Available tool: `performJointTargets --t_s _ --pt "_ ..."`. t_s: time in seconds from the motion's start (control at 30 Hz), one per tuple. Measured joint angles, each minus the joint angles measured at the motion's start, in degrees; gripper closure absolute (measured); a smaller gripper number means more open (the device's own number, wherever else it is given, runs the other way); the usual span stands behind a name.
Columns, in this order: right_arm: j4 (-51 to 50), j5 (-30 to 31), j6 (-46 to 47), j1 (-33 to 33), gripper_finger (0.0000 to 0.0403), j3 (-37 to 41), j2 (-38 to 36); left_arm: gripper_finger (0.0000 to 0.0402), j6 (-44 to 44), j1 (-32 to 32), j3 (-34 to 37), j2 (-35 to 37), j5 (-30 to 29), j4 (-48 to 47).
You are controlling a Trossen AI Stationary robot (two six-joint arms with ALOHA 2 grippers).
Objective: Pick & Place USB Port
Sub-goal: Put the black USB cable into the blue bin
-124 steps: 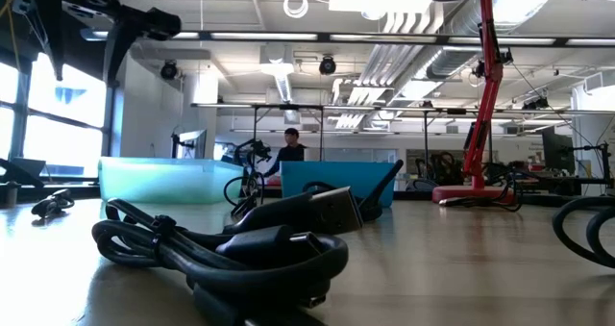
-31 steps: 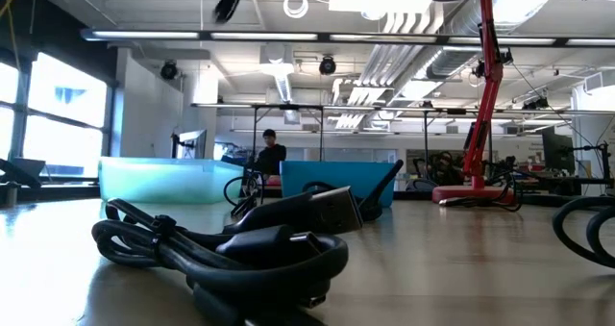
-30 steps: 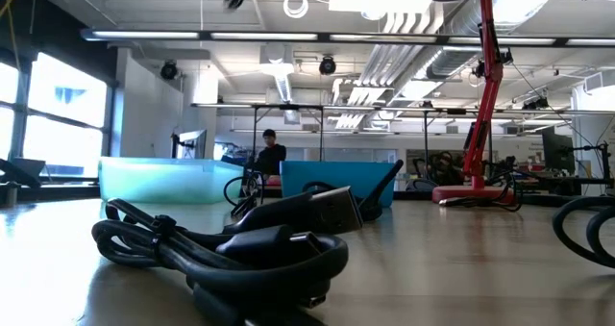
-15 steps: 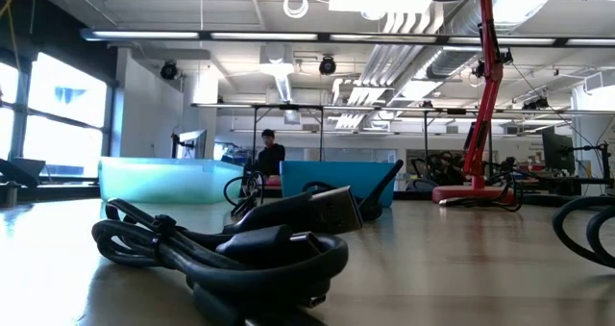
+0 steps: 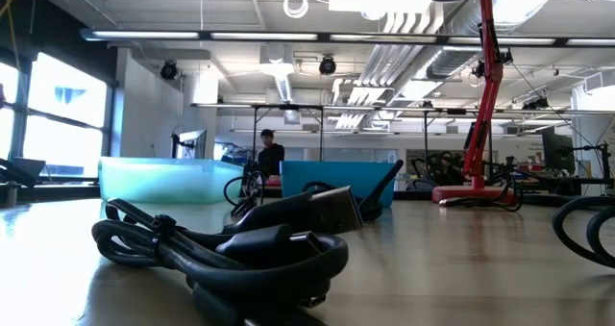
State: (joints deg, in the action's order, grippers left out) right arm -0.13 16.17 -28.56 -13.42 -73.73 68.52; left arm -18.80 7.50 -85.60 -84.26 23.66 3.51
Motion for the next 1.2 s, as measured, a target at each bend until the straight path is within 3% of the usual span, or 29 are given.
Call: performJointTargets --t_s 0.87,1.0,1.2 --pt "-1.4 -0.2 2.8 1.8 0.0236 0.0 1.3 0.0389 2.6 0.1 -0.1 -4.4 5.0 4.4" --pt "-2.3 -0.1 2.8 1.8 0.0274 0.0 1.3 0.0390 2.6 0.1 -0.1 -4.4 4.9 4.2" --pt "-2.3 0.2 2.8 1.9 0.0386 0.0 1.3 0.0391 2.6 0.1 -0.1 -4.4 4.7 4.2"
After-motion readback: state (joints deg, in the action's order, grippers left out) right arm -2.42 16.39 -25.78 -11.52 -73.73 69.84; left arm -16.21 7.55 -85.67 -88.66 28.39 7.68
